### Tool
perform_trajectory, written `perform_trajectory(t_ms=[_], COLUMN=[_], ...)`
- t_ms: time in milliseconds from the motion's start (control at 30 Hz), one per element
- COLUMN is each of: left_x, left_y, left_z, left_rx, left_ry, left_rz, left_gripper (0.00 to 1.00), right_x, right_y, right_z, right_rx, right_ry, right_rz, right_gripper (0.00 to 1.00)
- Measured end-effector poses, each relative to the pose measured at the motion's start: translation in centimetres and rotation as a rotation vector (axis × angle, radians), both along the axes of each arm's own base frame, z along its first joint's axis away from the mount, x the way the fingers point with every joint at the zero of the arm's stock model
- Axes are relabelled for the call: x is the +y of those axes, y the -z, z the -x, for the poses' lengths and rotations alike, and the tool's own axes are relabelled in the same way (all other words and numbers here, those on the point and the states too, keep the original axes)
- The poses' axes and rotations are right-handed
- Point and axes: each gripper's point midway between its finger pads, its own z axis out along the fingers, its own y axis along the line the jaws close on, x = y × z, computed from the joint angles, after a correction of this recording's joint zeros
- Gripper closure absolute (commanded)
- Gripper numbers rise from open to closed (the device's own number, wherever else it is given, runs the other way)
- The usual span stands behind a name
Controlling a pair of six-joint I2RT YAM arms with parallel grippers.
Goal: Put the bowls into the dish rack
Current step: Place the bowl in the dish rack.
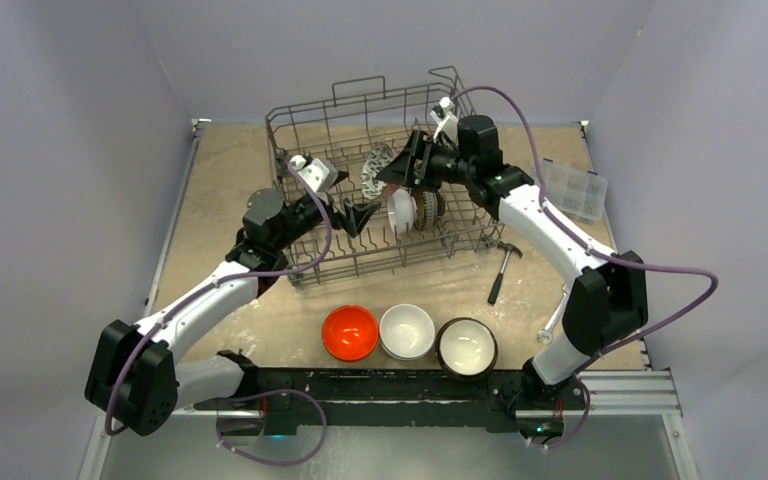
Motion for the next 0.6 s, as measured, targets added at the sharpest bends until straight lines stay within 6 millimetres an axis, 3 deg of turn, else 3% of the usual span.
perform_trajectory(t_ms=[233,367,500,600], left_x=[3.6,6.0,9.0,11.8], left_y=[-0.4,-0.5,-0.7,0.1], left_z=[-2.9,-4.8,-6.8,-8.0], left_rx=[0.047,0.091,0.131,0.177], left_ry=[-0.218,-0.352,-0.496,-0.609], left_rz=[0.035,0.026,0.019,0.016], left_gripper=[0.01,0.01,0.01,0.01], right_x=[-1.9,-2.3,-0.9,0.6], right_y=[1.2,0.4,-0.6,-0.4], right_z=[-0.5,-0.8,-0.6,-0.3], right_rx=[-0.014,-0.056,-0.115,-0.144], right_ry=[0.068,0.097,0.097,0.087], right_rz=[0.138,0.219,0.293,0.362], right_gripper=[1.00,1.00,1.00,1.00])
